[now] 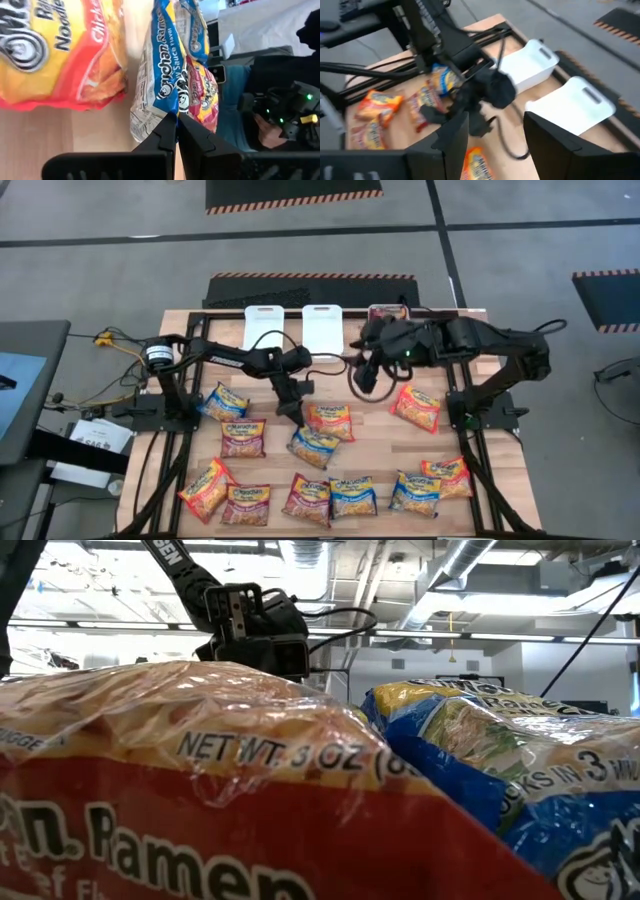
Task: Sort Maruchan noodles
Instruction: Put the blue noodle pack into the middle white bin
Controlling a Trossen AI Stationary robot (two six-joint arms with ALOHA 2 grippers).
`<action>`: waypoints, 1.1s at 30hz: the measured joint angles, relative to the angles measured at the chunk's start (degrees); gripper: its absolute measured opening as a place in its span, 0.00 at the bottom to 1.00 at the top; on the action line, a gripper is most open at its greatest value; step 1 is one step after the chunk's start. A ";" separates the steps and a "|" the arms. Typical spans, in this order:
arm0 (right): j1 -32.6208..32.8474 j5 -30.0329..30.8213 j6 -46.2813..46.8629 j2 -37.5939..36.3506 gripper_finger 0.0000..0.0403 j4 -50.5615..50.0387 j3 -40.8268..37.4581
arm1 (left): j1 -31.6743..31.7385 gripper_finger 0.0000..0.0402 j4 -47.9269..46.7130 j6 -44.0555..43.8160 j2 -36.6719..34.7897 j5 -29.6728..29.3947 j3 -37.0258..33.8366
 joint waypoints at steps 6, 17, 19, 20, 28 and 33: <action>4.64 -0.13 7.81 0.05 0.54 4.14 -7.87 | 0.00 0.00 -0.44 2.22 -0.20 2.05 0.00; 10.91 -1.28 14.98 0.03 0.53 16.22 -19.82 | 0.00 0.00 -1.07 4.94 -0.18 4.20 0.00; 11.33 -3.06 15.06 0.03 0.53 17.97 -22.39 | 0.00 0.00 -1.06 5.02 -0.15 5.00 0.00; 11.44 -3.50 15.00 0.03 0.53 19.39 -23.97 | 0.00 0.00 -1.06 5.04 -0.15 5.27 0.00; 11.18 -6.23 9.74 0.05 0.53 30.87 -32.54 | -0.01 0.00 -0.82 6.33 -0.11 6.61 0.00; 10.31 -7.60 6.87 0.72 0.53 32.63 -34.07 | -0.07 0.00 -0.73 5.79 -0.11 6.90 0.00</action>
